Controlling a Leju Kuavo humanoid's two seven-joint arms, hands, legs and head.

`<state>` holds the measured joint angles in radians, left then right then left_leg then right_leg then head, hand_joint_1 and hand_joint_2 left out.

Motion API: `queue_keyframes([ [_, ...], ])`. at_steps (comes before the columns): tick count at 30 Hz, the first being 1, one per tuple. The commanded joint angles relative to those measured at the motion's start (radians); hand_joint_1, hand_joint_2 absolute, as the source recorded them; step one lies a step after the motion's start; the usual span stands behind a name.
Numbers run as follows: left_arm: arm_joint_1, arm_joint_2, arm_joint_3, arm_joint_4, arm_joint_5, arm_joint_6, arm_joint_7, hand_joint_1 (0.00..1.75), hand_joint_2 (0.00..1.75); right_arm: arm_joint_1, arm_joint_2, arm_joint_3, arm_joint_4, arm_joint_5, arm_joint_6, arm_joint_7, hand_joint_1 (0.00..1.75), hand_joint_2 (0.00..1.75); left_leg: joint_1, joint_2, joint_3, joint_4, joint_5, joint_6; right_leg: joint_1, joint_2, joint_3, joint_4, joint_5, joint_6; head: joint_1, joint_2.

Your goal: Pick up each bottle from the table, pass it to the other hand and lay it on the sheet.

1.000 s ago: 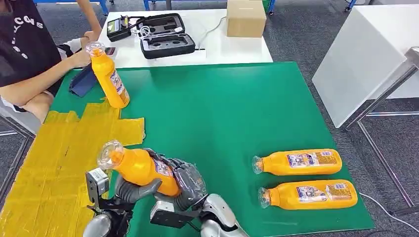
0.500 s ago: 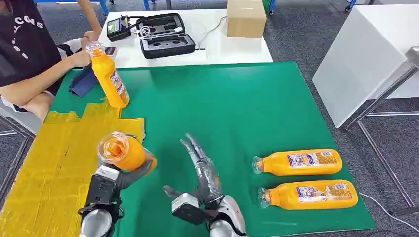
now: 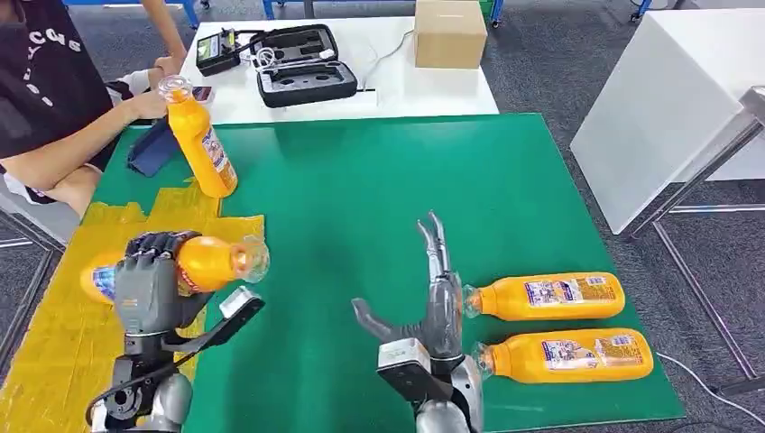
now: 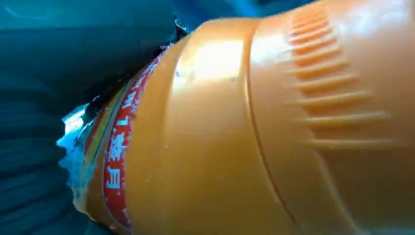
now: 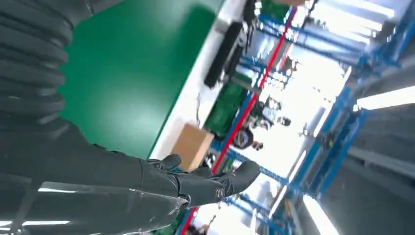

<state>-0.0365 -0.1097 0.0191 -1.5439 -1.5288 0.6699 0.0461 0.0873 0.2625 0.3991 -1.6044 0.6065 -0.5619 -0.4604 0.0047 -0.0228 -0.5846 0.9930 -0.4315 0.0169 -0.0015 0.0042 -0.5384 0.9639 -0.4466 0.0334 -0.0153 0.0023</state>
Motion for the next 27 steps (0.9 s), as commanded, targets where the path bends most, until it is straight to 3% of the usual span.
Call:
queue_keyframes([
  [1, -0.159, 0.314, -0.323, 0.268, -0.042, -0.011, 0.416, 1.75, 1.75, 0.003, 0.001, -0.088, -0.046, -0.006, -0.004, -0.004, 0.00, 1.75, 0.002, 0.003, 0.003, -0.001, 0.000, -0.002, 0.002, 0.002, 0.002, -0.001, 0.000, -0.001, 0.000, 0.000],
  [2, -0.162, 0.283, -0.277, 0.294, -0.042, -0.013, 0.368, 1.75, 1.75, 0.004, -0.003, -0.087, -0.048, -0.008, -0.004, -0.004, 0.00, 1.75, 0.002, -0.001, 0.004, -0.001, 0.000, -0.002, 0.002, -0.002, 0.004, -0.002, -0.001, -0.002, 0.000, 0.000],
  [3, -0.169, 0.295, -0.277, 0.306, -0.042, -0.019, 0.367, 1.75, 1.75, 0.004, -0.003, -0.088, -0.049, -0.008, -0.005, -0.004, 0.00, 1.75, 0.002, -0.001, 0.004, -0.002, 0.000, -0.002, 0.002, -0.002, 0.005, -0.002, -0.001, -0.001, -0.002, 0.000],
  [4, -0.217, 0.347, -0.370, 0.391, -0.042, -0.025, 0.469, 1.75, 1.75, 0.003, -0.008, -0.086, -0.049, -0.010, -0.008, -0.003, 0.00, 1.75, 0.000, -0.003, 0.004, -0.002, 0.001, -0.001, 0.000, -0.004, 0.004, -0.002, -0.001, 0.000, -0.002, 0.000],
  [7, -0.237, 0.274, -0.295, 0.536, -0.042, 0.013, 0.385, 1.75, 1.75, 0.000, -0.022, -0.077, -0.051, -0.013, -0.010, 0.000, 0.00, 1.75, 0.002, -0.008, 0.005, -0.002, 0.001, -0.001, 0.001, -0.008, 0.008, -0.003, -0.002, 0.000, 0.000, 0.000],
  [9, -0.245, 0.204, -0.168, 0.610, -0.034, 0.028, 0.259, 1.75, 1.75, -0.003, -0.026, -0.080, -0.048, -0.022, -0.011, 0.002, 0.00, 1.75, 0.003, 0.001, 0.005, -0.002, 0.000, -0.001, 0.002, -0.001, 0.006, -0.003, 0.000, 0.000, 0.000, 0.000],
  [16, -0.247, 0.186, -0.134, 0.621, -0.042, 0.025, 0.231, 1.75, 1.75, -0.005, -0.027, -0.079, -0.046, -0.023, -0.010, 0.002, 0.00, 1.75, 0.001, 0.001, 0.002, -0.001, 0.000, -0.001, 0.001, -0.001, 0.002, -0.001, 0.000, 0.000, 0.000, 0.000],
  [17, -0.252, 0.183, -0.114, 0.640, -0.042, -0.001, 0.224, 0.09, 1.75, -0.006, -0.028, -0.077, -0.046, -0.024, -0.007, 0.005, 0.00, 1.75, 0.001, 0.001, 0.004, -0.001, 0.000, -0.001, 0.001, -0.002, 0.004, -0.001, -0.001, 0.000, 0.000, 0.000],
  [18, -0.255, 0.179, -0.112, 0.651, -0.042, -0.004, 0.224, 0.00, 1.75, -0.007, -0.028, -0.077, -0.047, -0.024, -0.005, 0.006, 0.00, 1.75, 0.001, 0.000, 0.002, -0.001, 0.000, -0.001, 0.000, -0.002, 0.002, -0.001, 0.000, 0.000, 0.000, 0.000],
  [27, -0.271, 0.086, 0.029, 0.772, 0.000, 0.007, 0.092, 0.00, 1.75, -0.012, -0.038, -0.067, -0.037, -0.013, 0.023, 0.021, 0.00, 1.75, 0.001, 0.001, 0.003, -0.001, 0.000, -0.001, 0.001, -0.001, 0.003, -0.002, 0.000, 0.000, 0.000, 0.000],
])
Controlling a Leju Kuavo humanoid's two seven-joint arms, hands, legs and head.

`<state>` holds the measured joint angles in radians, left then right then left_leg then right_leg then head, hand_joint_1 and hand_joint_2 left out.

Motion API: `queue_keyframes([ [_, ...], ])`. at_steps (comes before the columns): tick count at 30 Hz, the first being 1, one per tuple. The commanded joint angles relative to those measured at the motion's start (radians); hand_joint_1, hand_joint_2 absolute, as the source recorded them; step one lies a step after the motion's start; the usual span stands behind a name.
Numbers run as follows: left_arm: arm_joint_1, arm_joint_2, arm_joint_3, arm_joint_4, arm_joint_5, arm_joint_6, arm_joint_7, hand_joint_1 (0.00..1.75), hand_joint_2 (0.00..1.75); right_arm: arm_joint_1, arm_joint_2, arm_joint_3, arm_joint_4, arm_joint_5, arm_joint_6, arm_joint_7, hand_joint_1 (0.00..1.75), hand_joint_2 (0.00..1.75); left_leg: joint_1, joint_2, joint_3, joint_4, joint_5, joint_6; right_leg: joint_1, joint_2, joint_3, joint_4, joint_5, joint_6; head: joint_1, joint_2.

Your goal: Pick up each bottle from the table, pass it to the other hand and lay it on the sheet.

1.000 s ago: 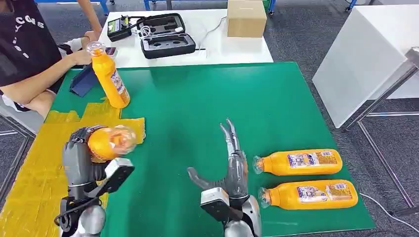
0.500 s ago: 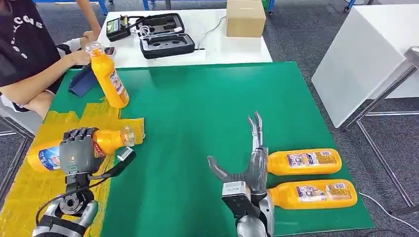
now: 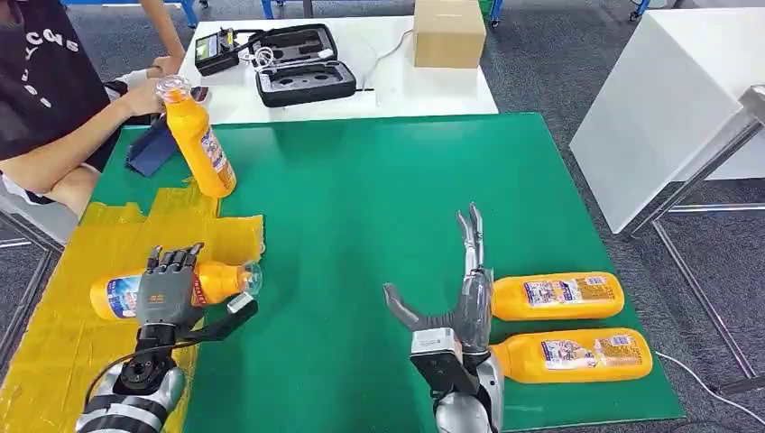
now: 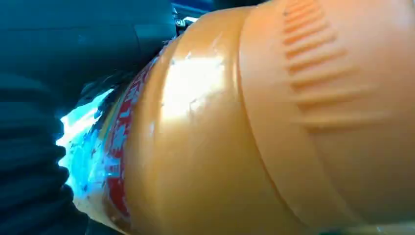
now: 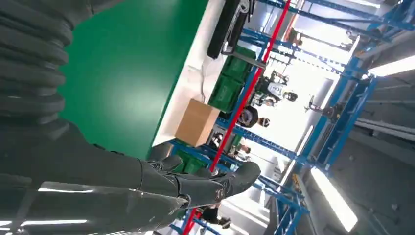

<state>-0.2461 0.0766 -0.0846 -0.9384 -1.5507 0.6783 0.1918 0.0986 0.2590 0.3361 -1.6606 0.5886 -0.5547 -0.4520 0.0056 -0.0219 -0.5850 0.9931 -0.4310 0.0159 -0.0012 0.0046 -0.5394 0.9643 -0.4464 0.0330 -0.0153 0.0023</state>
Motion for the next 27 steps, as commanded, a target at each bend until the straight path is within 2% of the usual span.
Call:
queue_keyframes([
  [1, -0.062, -0.108, 0.156, 0.166, 0.044, 0.000, -0.072, 0.00, 1.75, -0.024, -0.035, -0.004, 0.018, 0.010, 0.016, 0.014, 0.00, 1.75, 0.000, 0.001, 0.004, -0.001, -0.001, 0.000, 0.001, -0.002, 0.006, -0.002, -0.001, 0.001, 0.000, 0.000],
  [6, -0.057, -0.117, 0.189, 0.158, 0.087, -0.013, -0.109, 0.00, 1.75, -0.026, -0.043, -0.007, 0.021, 0.019, 0.030, 0.024, 0.00, 1.75, 0.000, 0.000, 0.003, -0.001, 0.000, 0.000, 0.000, -0.001, 0.004, -0.002, 0.000, 0.000, 0.000, 0.000],
  [9, -0.052, -0.128, 0.213, 0.161, 0.160, -0.080, -0.169, 0.00, 1.75, -0.026, -0.049, -0.019, 0.025, 0.033, 0.041, 0.029, 0.00, 1.75, 0.000, 0.001, 0.004, -0.001, -0.001, 0.000, 0.001, -0.001, 0.005, -0.002, -0.001, 0.000, 0.000, 0.000],
  [15, -0.039, -0.139, 0.221, 0.146, 0.194, -0.123, -0.196, 0.00, 1.75, -0.027, -0.049, -0.032, 0.024, 0.049, 0.053, 0.038, 0.00, 1.75, 0.000, 0.001, 0.004, -0.001, -0.001, 0.000, 0.000, 0.000, 0.005, -0.002, 0.000, 0.000, 0.000, 0.000],
  [18, -0.013, -0.157, 0.230, 0.101, 0.278, -0.125, -0.264, 0.00, 1.75, -0.031, -0.052, -0.047, 0.038, 0.062, 0.065, 0.049, 0.00, 1.75, 0.000, 0.001, 0.005, -0.001, -0.001, 0.000, 0.000, 0.000, 0.006, -0.002, 0.000, 0.000, 0.000, 0.000],
  [21, 0.028, -0.192, 0.249, -0.004, 0.476, -0.071, -0.425, 0.00, 1.75, -0.028, -0.060, -0.053, 0.044, 0.084, 0.049, 0.045, 0.00, 1.75, 0.000, 0.002, 0.007, -0.002, -0.001, 0.000, 0.001, 0.001, 0.009, -0.003, 0.000, 0.000, -0.001, 0.000],
  [23, 0.078, -0.213, 0.252, -0.122, 0.662, -0.092, -0.561, 0.00, 1.75, -0.021, -0.075, -0.059, 0.037, 0.117, 0.022, 0.046, 0.00, 1.75, 0.000, 0.001, 0.007, -0.001, -0.001, 0.000, 0.000, 0.001, 0.009, -0.002, 0.000, 0.001, 0.000, 0.000],
  [25, 0.161, -0.242, 0.243, -0.323, 0.969, -0.261, -0.738, 0.00, 1.75, -0.019, -0.137, -0.049, 0.021, 0.160, 0.094, 0.102, 0.00, 1.75, 0.000, 0.000, 0.005, 0.000, -0.001, 0.000, 0.000, 0.000, 0.007, -0.002, 0.000, 0.001, 0.000, 0.000],
  [26, 0.210, -0.255, 0.246, -0.434, 1.080, -0.333, -0.797, 0.00, 1.75, -0.017, -0.175, -0.048, 0.012, 0.253, 0.108, 0.139, 0.00, 1.75, 0.000, 0.001, 0.006, 0.000, -0.002, 0.001, 0.001, 0.000, 0.008, -0.002, -0.001, 0.001, 0.000, 0.000],
  [27, 0.245, -0.262, 0.249, -0.509, 1.115, -0.358, -0.818, 0.00, 1.75, -0.012, -0.196, -0.052, -0.002, 0.281, 0.119, 0.159, 0.00, 1.75, 0.000, 0.001, 0.005, 0.000, -0.002, 0.001, 0.001, 0.001, 0.007, -0.002, -0.001, 0.001, 0.000, 0.000],
])
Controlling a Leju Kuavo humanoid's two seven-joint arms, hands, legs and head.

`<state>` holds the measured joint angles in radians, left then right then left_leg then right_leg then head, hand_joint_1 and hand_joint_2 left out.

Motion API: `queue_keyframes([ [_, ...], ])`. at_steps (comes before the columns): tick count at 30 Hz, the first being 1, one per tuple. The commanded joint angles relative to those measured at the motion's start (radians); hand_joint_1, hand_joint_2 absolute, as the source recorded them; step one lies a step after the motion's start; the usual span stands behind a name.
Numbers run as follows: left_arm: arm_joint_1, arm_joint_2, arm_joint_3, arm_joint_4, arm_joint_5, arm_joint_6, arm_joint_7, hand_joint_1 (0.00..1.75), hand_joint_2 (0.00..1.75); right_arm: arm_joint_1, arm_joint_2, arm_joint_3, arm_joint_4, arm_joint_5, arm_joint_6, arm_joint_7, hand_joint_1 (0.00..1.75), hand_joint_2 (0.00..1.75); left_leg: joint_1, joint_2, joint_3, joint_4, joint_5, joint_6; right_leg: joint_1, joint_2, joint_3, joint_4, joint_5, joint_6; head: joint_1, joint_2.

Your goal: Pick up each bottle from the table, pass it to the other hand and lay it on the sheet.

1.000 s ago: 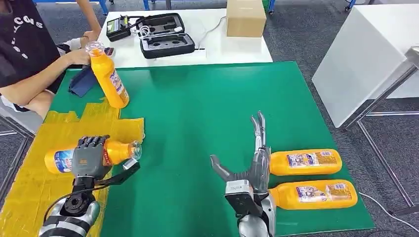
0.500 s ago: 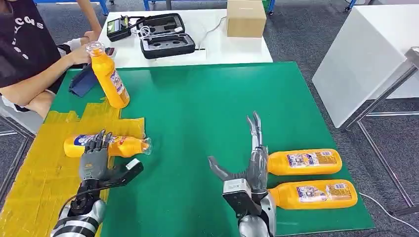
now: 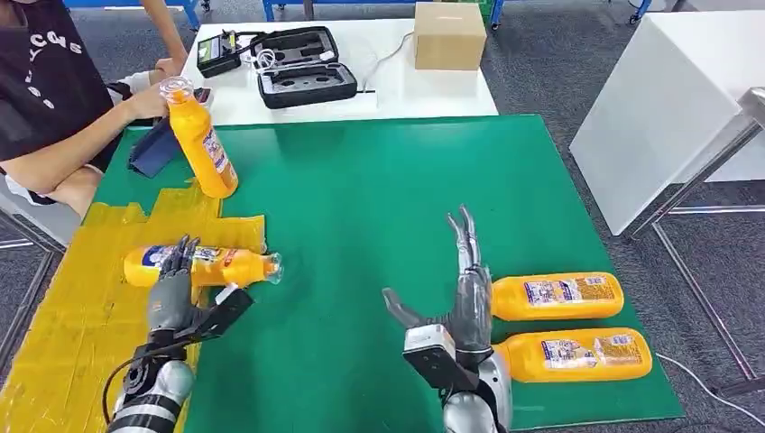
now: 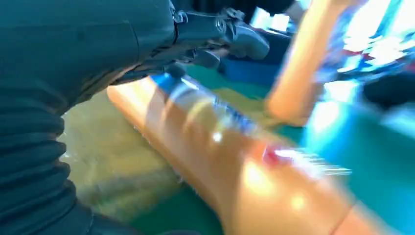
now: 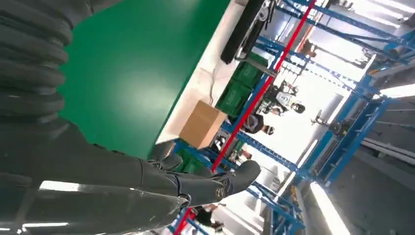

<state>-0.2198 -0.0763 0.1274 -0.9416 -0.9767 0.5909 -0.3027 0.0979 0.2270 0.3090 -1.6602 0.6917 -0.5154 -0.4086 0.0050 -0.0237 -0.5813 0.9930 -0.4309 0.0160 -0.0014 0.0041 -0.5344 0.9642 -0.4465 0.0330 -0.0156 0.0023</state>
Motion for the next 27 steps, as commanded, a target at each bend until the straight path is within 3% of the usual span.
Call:
queue_keyframes([
  [1, 0.246, -0.118, 0.038, -0.569, 0.562, -0.286, -0.339, 0.00, 1.75, -0.008, -0.185, -0.031, -0.019, 0.185, 0.090, 0.124, 0.00, 1.75, 0.001, 0.004, 0.001, 0.001, -0.003, 0.001, 0.001, 0.001, 0.003, -0.002, -0.001, 0.001, 0.000, 0.000],
  [7, 0.288, -0.147, 0.052, -0.675, 0.655, -0.351, -0.391, 0.00, 1.75, 0.005, -0.238, -0.089, -0.072, 0.255, 0.100, 0.171, 0.00, 1.75, -0.001, 0.003, -0.001, 0.001, -0.003, 0.001, -0.001, 0.001, 0.000, -0.001, -0.002, 0.001, 0.000, 0.000],
  [11, 0.330, -0.163, 0.023, -0.762, 0.655, -0.369, -0.381, 0.00, 1.75, 0.034, -0.352, -0.185, -0.084, 0.302, 0.209, 0.224, 0.00, 1.75, -0.001, 0.002, -0.002, 0.001, -0.003, 0.001, -0.001, 0.000, -0.002, -0.002, -0.001, 0.001, 0.000, 0.000],
  [16, 0.325, -0.155, -0.019, -0.783, 0.689, -0.396, -0.393, 0.00, 1.75, 0.055, -0.521, -0.292, -0.020, 0.313, 0.343, 0.204, 0.00, 1.75, -0.001, -0.001, -0.002, 0.001, -0.002, 0.002, -0.001, -0.002, -0.001, -0.002, -0.001, 0.001, 0.000, 0.000],
  [21, 0.319, -0.144, -0.034, -0.777, 0.705, -0.409, -0.395, 0.00, 1.75, 0.047, -0.524, -0.314, -0.009, 0.318, 0.362, 0.190, 0.00, 1.75, -0.003, -0.001, -0.001, 0.000, -0.003, 0.002, -0.003, -0.002, 0.000, -0.002, -0.001, 0.001, 0.000, 0.000],
  [24, 0.315, -0.137, -0.062, -0.796, 0.728, -0.429, -0.395, 0.00, 1.75, 0.048, -0.610, -0.354, 0.032, 0.324, 0.407, 0.188, 0.00, 1.75, -0.003, 0.001, 0.001, 0.000, -0.003, 0.001, -0.002, 0.000, 0.002, -0.003, -0.001, 0.001, 0.000, 0.000],
  [27, 0.323, -0.135, -0.084, -0.820, 0.743, -0.437, -0.395, 0.00, 1.75, 0.047, -0.622, -0.395, 0.059, 0.321, 0.423, 0.162, 0.00, 1.75, -0.003, -0.001, -0.002, 0.001, -0.002, 0.002, -0.003, -0.003, -0.001, -0.002, -0.001, 0.001, -0.001, 0.000],
])
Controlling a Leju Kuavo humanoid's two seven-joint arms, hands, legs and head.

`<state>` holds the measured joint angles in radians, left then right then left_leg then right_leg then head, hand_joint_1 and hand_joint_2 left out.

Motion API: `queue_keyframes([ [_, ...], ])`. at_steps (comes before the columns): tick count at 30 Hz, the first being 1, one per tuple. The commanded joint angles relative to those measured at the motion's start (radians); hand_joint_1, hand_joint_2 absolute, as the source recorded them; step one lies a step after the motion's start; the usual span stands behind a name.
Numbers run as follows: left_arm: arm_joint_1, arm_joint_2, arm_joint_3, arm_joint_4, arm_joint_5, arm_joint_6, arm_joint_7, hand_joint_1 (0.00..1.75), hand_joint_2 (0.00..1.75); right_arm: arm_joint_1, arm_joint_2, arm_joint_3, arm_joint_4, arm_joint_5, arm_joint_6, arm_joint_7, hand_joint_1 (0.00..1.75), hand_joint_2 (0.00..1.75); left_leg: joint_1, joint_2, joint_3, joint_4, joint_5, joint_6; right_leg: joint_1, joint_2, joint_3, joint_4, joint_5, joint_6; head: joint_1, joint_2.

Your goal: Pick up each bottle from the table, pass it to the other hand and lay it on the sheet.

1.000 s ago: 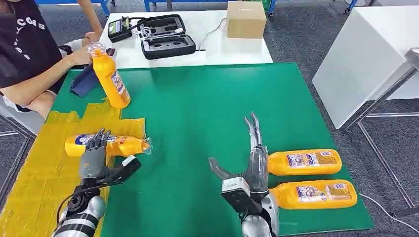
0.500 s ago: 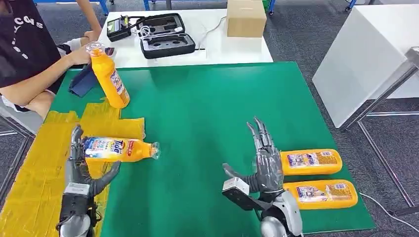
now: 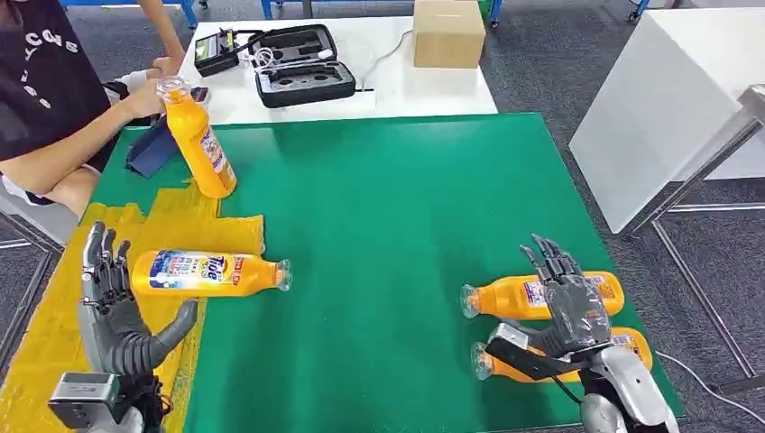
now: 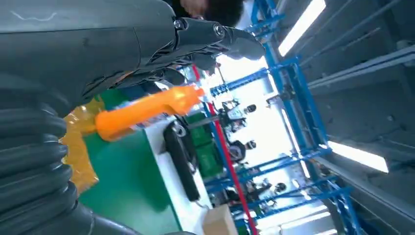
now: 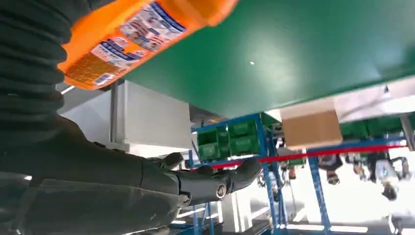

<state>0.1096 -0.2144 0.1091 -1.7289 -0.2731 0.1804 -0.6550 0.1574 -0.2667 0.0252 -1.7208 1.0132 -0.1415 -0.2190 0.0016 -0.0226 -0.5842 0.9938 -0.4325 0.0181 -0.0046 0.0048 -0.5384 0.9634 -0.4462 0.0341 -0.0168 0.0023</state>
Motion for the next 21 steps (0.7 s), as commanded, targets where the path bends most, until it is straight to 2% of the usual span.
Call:
queue_keyframes([
  [1, -0.007, 0.003, -0.066, -0.033, 0.039, -0.027, -0.043, 0.00, 1.75, -0.012, -0.128, -0.111, 0.120, -0.001, 0.049, -0.027, 0.00, 1.75, 0.001, -0.002, 0.003, 0.000, -0.001, 0.000, 0.001, -0.004, 0.006, -0.002, -0.002, 0.000, 0.000, 0.000],
  [6, -0.005, 0.010, -0.093, -0.048, 0.030, -0.031, -0.043, 0.00, 1.75, -0.029, -0.109, -0.126, 0.177, 0.032, 0.052, -0.024, 0.00, 1.75, 0.001, 0.002, 0.005, -0.001, -0.002, -0.001, 0.002, 0.000, 0.007, -0.003, -0.001, 0.000, 0.000, 0.000],
  [9, -0.006, 0.007, -0.095, -0.045, 0.028, -0.027, -0.043, 0.00, 1.75, -0.036, -0.098, -0.121, 0.213, 0.052, 0.045, -0.024, 0.00, 1.75, 0.001, 0.000, 0.002, -0.001, 0.000, 0.000, 0.001, -0.001, 0.003, -0.002, 0.000, 0.000, 0.001, 0.000],
  [14, 0.000, 0.011, -0.098, -0.054, 0.045, -0.047, -0.043, 0.00, 1.75, -0.032, -0.101, -0.110, 0.226, 0.087, 0.047, -0.008, 0.00, 1.75, 0.001, 0.002, 0.004, -0.001, -0.002, -0.001, 0.001, 0.000, 0.005, -0.003, -0.001, 0.000, 0.000, 0.000],
  [21, -0.008, 0.013, -0.107, -0.039, 0.037, -0.048, -0.043, 0.00, 1.75, -0.083, -0.090, -0.068, 0.344, 0.134, 0.045, 0.007, 0.00, 1.75, 0.002, 0.002, 0.005, -0.002, -0.001, -0.001, 0.002, 0.001, 0.006, -0.004, 0.000, 0.000, 0.000, 0.000],
])
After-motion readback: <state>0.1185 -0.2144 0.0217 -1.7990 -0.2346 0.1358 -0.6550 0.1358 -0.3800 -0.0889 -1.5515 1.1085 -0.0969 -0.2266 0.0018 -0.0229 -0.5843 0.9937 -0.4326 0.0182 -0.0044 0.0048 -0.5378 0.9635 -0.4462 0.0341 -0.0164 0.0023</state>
